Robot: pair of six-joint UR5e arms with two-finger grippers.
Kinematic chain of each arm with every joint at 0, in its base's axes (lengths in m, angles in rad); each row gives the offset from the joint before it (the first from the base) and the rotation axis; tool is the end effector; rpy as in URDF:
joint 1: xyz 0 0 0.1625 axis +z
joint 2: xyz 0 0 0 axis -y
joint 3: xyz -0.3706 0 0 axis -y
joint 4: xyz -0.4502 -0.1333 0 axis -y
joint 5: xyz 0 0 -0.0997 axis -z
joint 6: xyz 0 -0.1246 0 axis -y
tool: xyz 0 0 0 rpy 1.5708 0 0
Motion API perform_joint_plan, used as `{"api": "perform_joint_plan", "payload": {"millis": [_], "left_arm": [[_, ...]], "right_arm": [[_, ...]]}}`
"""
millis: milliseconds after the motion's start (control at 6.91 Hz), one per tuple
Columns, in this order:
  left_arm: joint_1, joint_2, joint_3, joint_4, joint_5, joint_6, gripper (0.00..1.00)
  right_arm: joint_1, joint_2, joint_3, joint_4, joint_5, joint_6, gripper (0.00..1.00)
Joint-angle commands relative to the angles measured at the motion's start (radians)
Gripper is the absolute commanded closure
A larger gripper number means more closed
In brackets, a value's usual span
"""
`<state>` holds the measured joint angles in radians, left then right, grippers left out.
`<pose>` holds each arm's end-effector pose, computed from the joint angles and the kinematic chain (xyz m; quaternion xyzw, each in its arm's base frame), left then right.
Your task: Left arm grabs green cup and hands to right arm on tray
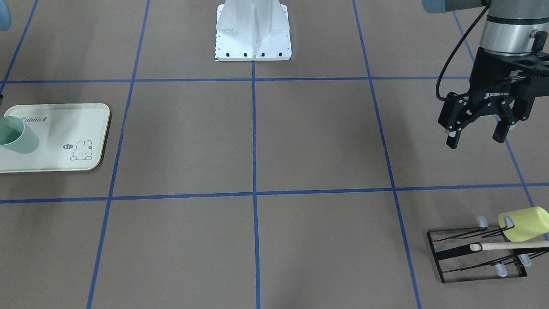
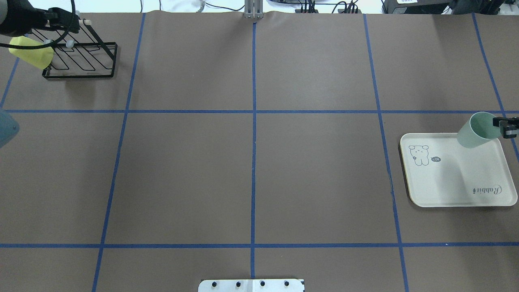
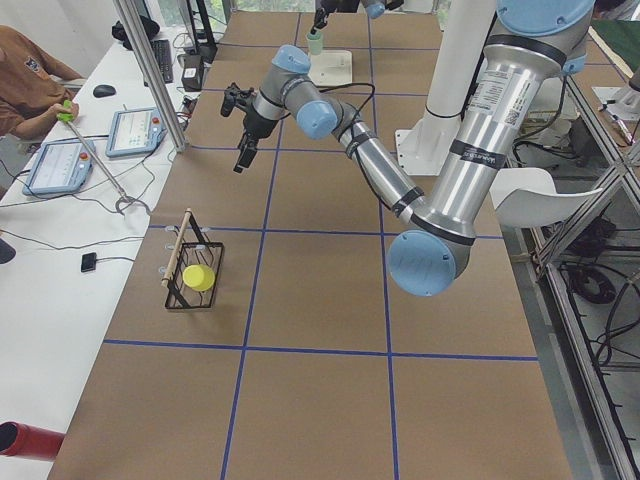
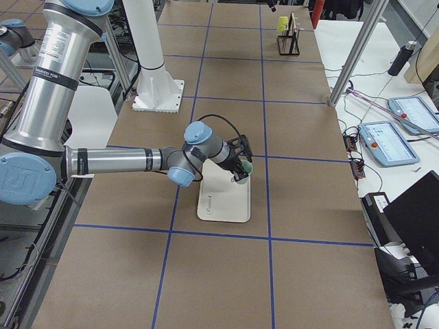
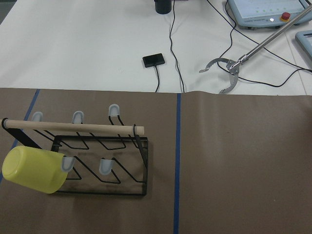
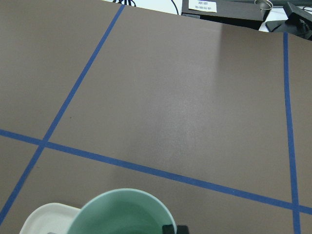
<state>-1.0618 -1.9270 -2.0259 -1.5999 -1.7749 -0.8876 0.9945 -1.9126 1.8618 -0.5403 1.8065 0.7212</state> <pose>0.1964 -0.5736 0.1905 0.2510 0.3322 -0.1301 0.8998 -0.1750 -0.4606 0.5193 0.3096 -0.3650 0.0083 0.8780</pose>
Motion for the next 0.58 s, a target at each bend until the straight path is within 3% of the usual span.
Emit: {"api": "perform_joint_plan", "payload": {"millis": [0, 289, 434], "left_arm": [[-0.007, 0.006, 0.001, 0.0, -0.001, 0.013, 0.0], [-0.007, 0.009, 0.01, -0.002, -0.001, 0.013, 0.0], [-0.007, 0.014, 0.015, -0.008, -0.001, 0.013, 0.0]], "right_arm": [[-0.06, -0.026, -0.025, 0.036, -0.024, 0.03, 1.0], [-0.082, -0.028, -0.045, 0.036, -0.019, 0.029, 1.0], [-0.088, -0.028, -0.05, 0.036, -0.021, 0.03, 0.92]]}}
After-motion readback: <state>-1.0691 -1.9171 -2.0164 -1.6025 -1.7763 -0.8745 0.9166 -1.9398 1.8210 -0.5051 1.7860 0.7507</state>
